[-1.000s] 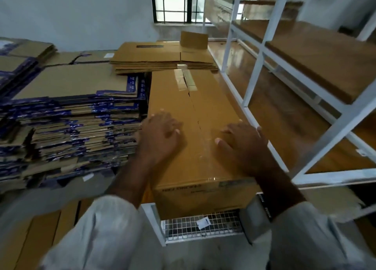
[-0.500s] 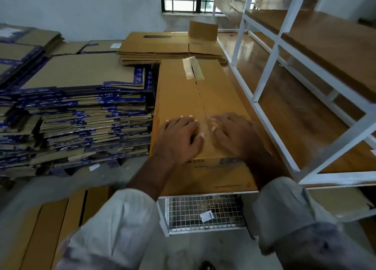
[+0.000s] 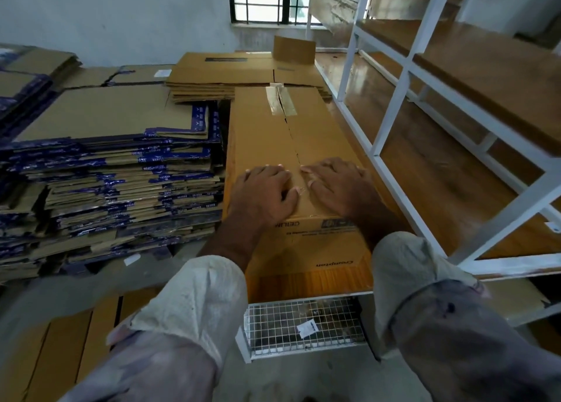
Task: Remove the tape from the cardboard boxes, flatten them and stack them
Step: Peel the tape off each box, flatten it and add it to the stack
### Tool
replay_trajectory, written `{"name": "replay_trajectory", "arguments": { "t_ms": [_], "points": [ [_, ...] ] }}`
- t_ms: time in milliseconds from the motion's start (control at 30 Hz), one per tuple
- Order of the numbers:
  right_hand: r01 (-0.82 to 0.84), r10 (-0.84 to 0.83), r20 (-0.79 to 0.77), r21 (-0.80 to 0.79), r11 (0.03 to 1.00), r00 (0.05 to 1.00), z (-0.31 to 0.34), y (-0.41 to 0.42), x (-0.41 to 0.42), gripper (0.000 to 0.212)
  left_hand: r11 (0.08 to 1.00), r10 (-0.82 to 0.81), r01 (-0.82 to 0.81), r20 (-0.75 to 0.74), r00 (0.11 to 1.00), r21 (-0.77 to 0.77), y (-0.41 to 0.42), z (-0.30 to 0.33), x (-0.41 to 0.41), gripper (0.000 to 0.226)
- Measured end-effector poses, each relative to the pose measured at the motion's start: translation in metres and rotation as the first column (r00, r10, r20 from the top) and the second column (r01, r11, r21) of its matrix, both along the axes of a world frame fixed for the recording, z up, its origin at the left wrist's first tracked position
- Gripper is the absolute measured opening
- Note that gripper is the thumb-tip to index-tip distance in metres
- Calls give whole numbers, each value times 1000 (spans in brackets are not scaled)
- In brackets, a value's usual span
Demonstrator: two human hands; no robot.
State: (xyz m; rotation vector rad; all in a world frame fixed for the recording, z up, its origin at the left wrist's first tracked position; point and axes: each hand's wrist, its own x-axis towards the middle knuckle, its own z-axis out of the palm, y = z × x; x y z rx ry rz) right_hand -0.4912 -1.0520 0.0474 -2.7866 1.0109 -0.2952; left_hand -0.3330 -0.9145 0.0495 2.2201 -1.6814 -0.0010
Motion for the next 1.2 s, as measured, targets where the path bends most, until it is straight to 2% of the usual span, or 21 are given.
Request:
{"name": "replay_trajectory", "arguments": {
  "t_ms": [133, 300, 467, 600, 800, 900, 967, 1067, 1200],
  "points": [
    [3, -3, -16, -8, 1000, 1000, 1, 2, -2, 54, 1000, 0, -1, 28, 1000, 17, -3, 0, 0, 51],
    [8, -9, -20, -19, 1000, 1000, 1, 11, -5, 44, 1000, 13, -13, 33, 999, 16, 5, 4, -7, 47],
    [-11, 7, -89, -37, 999, 996, 6, 35, -16, 53, 999, -3, 0, 48, 999, 46, 21, 4, -16, 49],
    [-56, 40, -146, -106, 993, 988, 18, 38, -12, 42, 999, -2, 1, 41, 999, 35, 29, 5, -21, 47],
    [-79, 73, -52, -129, 988, 996, 15, 39, -8, 63, 999, -10, 10, 18, 1000, 40, 29, 3, -21, 48],
    [-89, 85, -38, -102, 991, 996, 17, 36, -5, 48, 996, -1, 0, 6, 1000, 94, 27, 8, -25, 51],
    [-73, 74, 10, -74, 995, 997, 17, 31, 0, 35, 995, 5, -4, -10, 1000, 100, 29, 10, -29, 64],
    [-62, 64, 72, -37, 997, 995, 10, 22, 6, 27, 993, 15, -11, -34, 999, 121, 32, 9, -30, 103],
    [-79, 86, 106, -66, 995, 991, 5, 18, 6, 28, 997, -5, -1, 78, 997, 80, 31, 8, -35, 113]
  ]
}}
